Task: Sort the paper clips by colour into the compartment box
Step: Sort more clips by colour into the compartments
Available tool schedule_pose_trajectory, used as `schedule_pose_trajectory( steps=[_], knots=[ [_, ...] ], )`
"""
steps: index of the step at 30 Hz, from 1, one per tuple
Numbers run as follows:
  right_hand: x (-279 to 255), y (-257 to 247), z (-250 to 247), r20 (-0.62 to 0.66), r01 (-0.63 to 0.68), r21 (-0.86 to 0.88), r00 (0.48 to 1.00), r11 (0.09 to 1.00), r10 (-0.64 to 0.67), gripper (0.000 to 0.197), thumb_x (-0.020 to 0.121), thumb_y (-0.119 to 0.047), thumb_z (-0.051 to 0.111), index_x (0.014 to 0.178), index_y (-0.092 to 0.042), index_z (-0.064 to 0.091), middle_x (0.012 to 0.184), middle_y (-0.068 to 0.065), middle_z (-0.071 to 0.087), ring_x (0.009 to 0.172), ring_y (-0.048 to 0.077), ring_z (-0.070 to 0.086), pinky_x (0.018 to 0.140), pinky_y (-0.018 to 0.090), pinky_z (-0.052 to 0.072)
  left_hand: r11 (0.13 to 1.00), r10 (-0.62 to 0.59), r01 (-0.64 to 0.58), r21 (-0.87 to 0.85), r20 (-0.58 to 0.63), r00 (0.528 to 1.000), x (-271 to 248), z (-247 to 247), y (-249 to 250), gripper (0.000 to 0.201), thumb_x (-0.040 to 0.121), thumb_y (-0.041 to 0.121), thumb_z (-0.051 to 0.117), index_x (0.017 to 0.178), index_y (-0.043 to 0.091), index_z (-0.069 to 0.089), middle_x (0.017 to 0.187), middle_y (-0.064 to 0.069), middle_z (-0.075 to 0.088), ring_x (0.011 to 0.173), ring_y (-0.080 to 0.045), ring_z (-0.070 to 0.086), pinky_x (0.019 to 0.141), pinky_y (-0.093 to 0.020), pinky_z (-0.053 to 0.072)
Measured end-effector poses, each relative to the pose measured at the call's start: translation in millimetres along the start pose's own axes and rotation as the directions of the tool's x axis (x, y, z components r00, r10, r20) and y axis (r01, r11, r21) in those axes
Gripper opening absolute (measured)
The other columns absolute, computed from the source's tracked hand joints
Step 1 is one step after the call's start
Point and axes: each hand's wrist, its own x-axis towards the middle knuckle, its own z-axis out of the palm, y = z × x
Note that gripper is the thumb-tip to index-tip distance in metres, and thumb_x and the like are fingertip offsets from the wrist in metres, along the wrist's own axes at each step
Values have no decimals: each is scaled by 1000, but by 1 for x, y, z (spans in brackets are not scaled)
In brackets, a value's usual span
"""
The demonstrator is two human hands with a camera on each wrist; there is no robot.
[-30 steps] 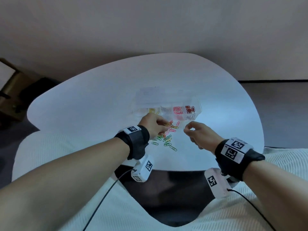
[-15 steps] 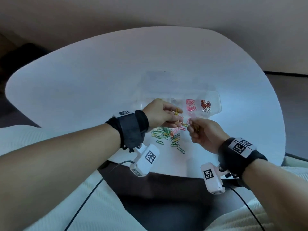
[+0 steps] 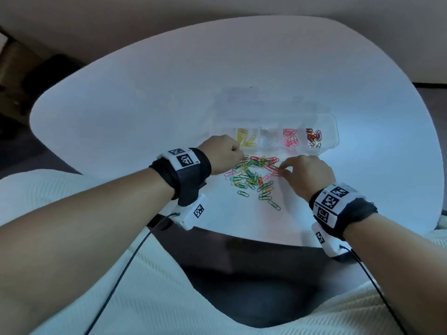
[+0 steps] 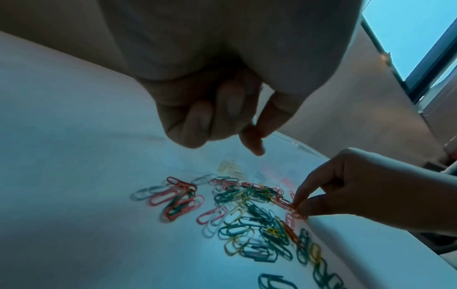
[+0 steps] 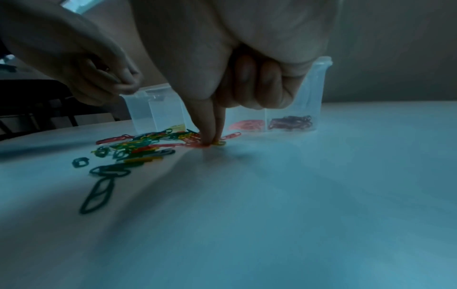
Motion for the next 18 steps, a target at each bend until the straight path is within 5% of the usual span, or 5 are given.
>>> schedule_pose_trajectory(
  steps=[2,5,10,18],
  knots=[
    [-1,-2,0,20,-9,-12,1000,1000,9,22,89,-43,62,99,-26,71,92,8,69,81,29,64,63,27,41,1000,3,-3,31,-2,1000,0,1,-1,29,94,15,40,86,9,67,59,6,53,53,-13,48,53,-24,37],
    [-5,-2,0,55,-50,-11,997,999,51,26,89,-45,61,97,-22,68,93,9,67,82,30,63,65,27,41,983,55,-58,172,19,998,1,4,-5,26,93,21,44,91,9,68,79,-1,63,65,-16,52,59,-25,39],
    [-5,-1,-3,80,-51,-18,995,999,53,23,87,-45,63,95,-25,68,98,7,67,83,27,62,67,27,41,926,87,-82,369,3,996,2,21,-15,15,90,24,50,98,27,64,86,5,54,80,-20,54,68,-28,40],
    [-4,-4,-10,141,-85,-99,985,991,98,18,87,-34,64,97,-21,69,99,8,66,84,28,63,69,28,45,862,76,-61,503,-10,997,10,35,-15,21,93,24,48,105,20,65,101,-6,65,88,-28,62,70,-30,46]
  ],
)
